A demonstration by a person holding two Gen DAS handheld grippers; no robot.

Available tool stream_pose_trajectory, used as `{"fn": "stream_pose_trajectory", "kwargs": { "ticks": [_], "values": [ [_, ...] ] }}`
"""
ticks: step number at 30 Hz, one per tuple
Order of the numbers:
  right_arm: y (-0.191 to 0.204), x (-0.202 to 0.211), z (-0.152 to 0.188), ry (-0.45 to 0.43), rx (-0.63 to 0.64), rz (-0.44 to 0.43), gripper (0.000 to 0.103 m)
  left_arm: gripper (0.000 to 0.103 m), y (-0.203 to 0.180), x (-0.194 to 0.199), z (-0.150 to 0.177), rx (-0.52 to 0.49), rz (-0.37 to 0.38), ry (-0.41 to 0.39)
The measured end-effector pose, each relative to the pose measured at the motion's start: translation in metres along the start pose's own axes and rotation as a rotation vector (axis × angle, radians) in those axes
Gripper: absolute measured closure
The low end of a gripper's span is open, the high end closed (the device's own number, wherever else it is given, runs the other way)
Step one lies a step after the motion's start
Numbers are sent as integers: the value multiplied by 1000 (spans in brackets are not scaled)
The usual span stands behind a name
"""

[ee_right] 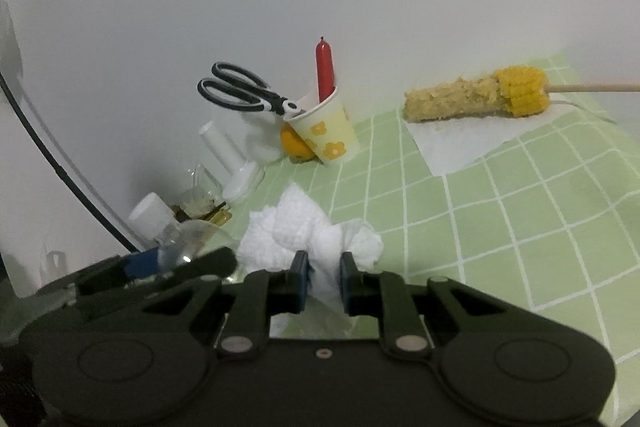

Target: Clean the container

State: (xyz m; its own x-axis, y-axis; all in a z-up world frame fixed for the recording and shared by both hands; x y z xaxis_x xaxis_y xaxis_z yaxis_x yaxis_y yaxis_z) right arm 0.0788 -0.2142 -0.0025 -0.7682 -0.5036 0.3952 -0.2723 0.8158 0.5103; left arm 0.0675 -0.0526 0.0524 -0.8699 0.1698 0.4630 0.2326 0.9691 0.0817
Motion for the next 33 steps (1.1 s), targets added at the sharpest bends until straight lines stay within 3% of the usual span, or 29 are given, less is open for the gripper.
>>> {"fn": "stream_pose_trajectory", "kwargs": {
  "ticks": [4,8,13,21,33],
  "values": [
    [-2,7,-1,-17,-10,12,86,41,-5,0,1,-23,13,-2],
    [-3,12,0,-28,-17,10,86,32,0,5,4,-27,9,1],
    [-1,12,2,-28,-27,-12,86,31,9,20,10,-40,-17,-16],
    [1,9,4,-20,-45,-38,86,29,33,44,23,8,-75,-23],
    [0,7,7,-9,-64,-51,86,29,72,48,33,135,-190,14]
  ]
}}
Point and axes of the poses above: each gripper's, at about its wrist camera, not at the fingertips, and x roughly against the way its jaws point, y to its left, z to its underside, the point moved 2 cm from there along -x, roughly the way its jaws point, and after that the axes turned 4 degrees about -z, right-handed, at the moved point
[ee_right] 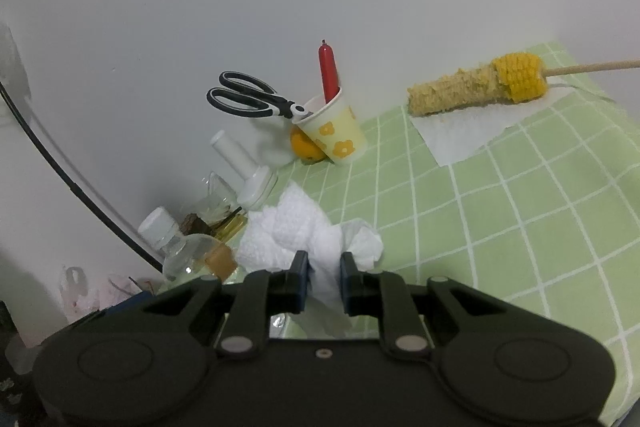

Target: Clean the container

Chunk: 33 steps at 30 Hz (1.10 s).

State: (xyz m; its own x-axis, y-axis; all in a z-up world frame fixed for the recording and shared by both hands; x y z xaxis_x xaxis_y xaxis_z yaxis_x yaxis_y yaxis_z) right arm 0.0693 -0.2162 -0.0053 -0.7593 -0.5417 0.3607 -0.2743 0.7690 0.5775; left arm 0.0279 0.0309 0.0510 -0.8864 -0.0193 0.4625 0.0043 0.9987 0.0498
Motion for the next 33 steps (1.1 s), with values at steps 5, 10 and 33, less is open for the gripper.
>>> {"fn": "stream_pose_trajectory", "kwargs": {
  "ticks": [5,10,33],
  "values": [
    [0,-1,2,5,-14,-8,86,29,6,-6,-2,38,-4,2],
    [-2,-2,2,9,-46,-24,86,29,6,-16,-6,66,-15,8],
    [20,-37,4,35,-197,-197,86,76,-52,11,-35,-96,124,-69]
  ]
}}
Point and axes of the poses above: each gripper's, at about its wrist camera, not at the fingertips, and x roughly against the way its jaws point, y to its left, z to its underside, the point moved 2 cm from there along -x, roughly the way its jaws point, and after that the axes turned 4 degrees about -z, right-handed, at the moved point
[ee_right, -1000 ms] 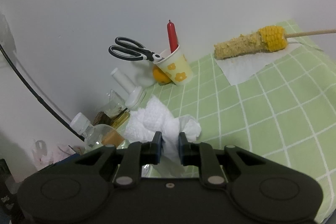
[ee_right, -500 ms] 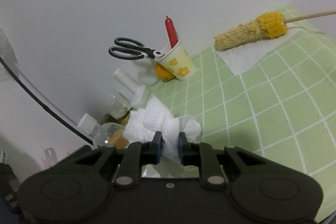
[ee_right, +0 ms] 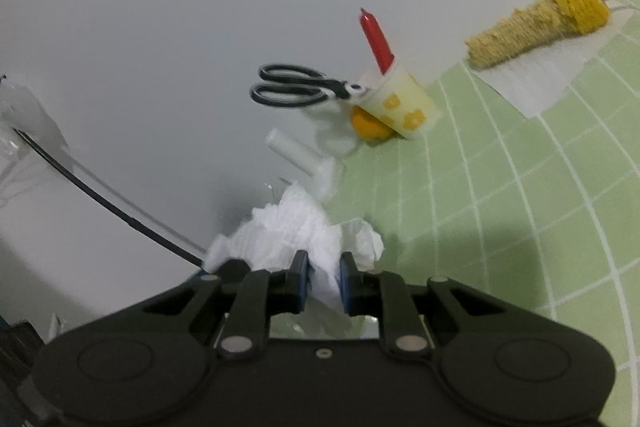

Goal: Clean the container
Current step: 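Wipe the bottle's label side with the towel in the right gripper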

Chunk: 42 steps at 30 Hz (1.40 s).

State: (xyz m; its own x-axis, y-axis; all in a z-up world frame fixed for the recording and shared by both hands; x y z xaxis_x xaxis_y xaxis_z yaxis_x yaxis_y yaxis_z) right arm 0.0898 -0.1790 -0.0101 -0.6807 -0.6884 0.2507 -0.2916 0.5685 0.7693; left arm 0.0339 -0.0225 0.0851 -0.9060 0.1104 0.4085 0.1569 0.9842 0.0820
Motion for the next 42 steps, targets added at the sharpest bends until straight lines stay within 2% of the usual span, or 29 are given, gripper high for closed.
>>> {"fn": "stream_pose_trajectory", "kwargs": {
  "ticks": [11,15,17,20,22,25,28,30,33,37,42],
  "values": [
    [-19,-18,21,74,27,108,86,76,3,-3,-2,31,6,13],
    [-16,-23,25,102,106,132,86,76,5,-5,-2,41,7,17],
    [-9,-23,23,121,189,160,86,76,6,-5,-2,48,12,20],
    [-4,-14,13,76,233,219,86,76,7,-5,-2,50,15,19],
    [-4,-2,-1,15,186,193,86,76,8,-5,-1,57,17,20],
    [1,10,-19,-48,123,89,86,76,9,-5,-1,69,20,22],
    [16,4,-28,-40,132,-25,86,76,9,-5,-1,66,20,22],
    [23,-7,-29,-11,149,-58,86,76,9,-5,-1,69,20,23],
    [24,-23,-28,33,180,-18,86,76,9,-6,-1,73,20,25],
    [8,-29,-23,58,154,33,86,76,9,-7,-2,76,22,26],
    [-8,-29,-2,116,150,109,86,76,9,-7,-2,83,25,28]
  ]
}}
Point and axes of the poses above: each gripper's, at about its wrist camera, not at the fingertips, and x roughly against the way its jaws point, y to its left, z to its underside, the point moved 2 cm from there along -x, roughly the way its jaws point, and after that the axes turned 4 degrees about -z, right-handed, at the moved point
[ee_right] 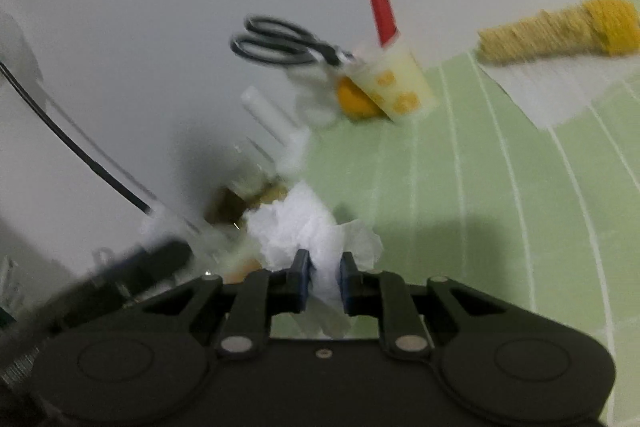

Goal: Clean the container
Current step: 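Wipe the bottle's label side with the towel in the right gripper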

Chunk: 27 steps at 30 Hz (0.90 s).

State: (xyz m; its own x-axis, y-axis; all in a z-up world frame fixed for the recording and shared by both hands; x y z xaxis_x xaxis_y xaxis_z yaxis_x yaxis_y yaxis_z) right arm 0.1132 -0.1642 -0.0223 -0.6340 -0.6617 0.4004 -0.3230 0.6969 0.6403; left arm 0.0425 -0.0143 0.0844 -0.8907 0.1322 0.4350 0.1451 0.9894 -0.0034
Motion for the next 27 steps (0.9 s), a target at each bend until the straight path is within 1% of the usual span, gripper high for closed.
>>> {"fn": "stream_pose_trajectory", "kwargs": {
  "ticks": [3,7,10,14,16,18,24,27],
  "values": [
    [-4,2,14,26,-17,14,86,76,0,0,0,8,3,3],
    [-2,10,29,49,-47,-18,86,76,0,0,1,10,4,5],
    [0,10,38,69,-92,-68,86,76,0,1,1,13,0,5],
    [-5,3,45,109,-194,-173,86,76,4,2,2,31,-3,6],
    [-7,3,46,105,-243,-220,86,76,3,2,1,28,-4,6],
    [-3,5,46,100,-254,-252,86,77,3,1,1,29,-5,6],
    [18,13,36,53,-222,-334,87,76,0,0,1,32,-11,7],
    [26,16,32,32,-189,-364,87,77,3,0,0,64,1,12]
  ]
}}
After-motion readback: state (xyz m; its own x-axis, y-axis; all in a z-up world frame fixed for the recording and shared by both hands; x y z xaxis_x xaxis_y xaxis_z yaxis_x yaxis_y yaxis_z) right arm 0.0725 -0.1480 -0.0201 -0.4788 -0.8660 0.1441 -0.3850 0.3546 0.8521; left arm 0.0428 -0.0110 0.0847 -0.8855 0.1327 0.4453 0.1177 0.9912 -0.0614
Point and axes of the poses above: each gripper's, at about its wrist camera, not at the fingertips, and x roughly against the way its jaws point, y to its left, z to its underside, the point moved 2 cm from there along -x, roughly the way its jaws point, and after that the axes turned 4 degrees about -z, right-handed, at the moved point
